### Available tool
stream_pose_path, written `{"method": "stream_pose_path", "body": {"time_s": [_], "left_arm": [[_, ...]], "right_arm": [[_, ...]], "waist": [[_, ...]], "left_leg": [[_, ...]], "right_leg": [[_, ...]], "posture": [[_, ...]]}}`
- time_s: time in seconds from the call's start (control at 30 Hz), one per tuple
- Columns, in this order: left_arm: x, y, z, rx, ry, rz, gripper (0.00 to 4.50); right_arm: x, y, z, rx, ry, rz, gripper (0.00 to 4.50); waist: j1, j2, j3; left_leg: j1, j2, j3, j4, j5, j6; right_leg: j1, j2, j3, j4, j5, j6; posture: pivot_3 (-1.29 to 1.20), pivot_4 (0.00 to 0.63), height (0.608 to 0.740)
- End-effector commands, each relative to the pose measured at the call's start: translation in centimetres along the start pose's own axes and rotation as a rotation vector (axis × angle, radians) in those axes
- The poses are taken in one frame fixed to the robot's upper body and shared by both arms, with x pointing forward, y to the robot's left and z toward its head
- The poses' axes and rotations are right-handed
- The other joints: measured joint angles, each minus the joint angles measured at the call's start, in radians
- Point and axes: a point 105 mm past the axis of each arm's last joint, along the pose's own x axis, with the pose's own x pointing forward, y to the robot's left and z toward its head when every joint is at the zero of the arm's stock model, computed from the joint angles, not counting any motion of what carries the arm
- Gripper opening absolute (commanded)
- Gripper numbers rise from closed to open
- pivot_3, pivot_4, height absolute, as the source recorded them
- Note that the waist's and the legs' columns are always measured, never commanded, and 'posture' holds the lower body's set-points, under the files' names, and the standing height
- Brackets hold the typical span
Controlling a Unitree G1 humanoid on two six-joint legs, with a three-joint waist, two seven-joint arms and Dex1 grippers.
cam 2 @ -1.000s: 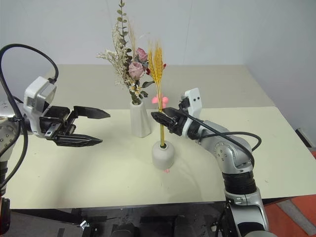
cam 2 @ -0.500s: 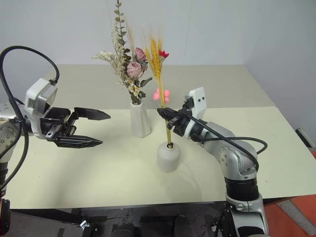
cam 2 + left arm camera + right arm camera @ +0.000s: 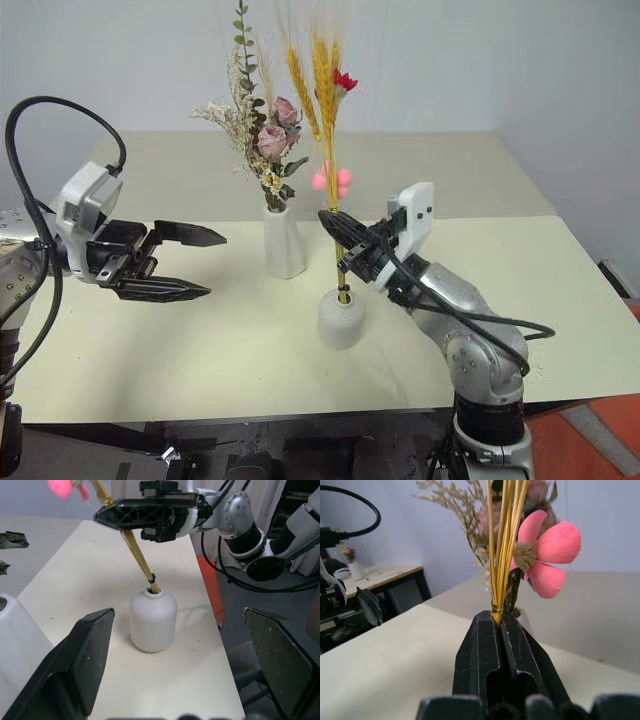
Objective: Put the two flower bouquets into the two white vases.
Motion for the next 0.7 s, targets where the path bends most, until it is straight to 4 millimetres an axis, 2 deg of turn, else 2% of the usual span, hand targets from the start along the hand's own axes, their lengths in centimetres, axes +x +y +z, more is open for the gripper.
{"method": "stream_pose_path", "body": {"time_s": [0.03,0.7], "left_arm": [[0.0,-0.1,1.0,0.053,0.002,-0.012,4.50],[0.1,0.2,1.2,0.059,0.011,-0.013,4.50]], "right_arm": [[-0.3,0.9,1.1,-0.091,-0.076,0.006,0.02],[-0.2,0.4,-1.3,-0.085,-0.079,-0.059,0.02]], "waist": [[0.000,0.000,0.000],[-0.001,0.000,0.000]], "left_leg": [[0.000,0.000,0.000,0.000,0.000,0.000],[0.001,0.000,0.000,0.000,0.000,0.000]], "right_leg": [[0.000,0.000,0.000,0.000,0.000,0.000],[0.000,0.000,0.000,0.001,0.000,0.000]], "posture": [[0.00,0.150,0.740],[0.00,0.150,0.740]]}}
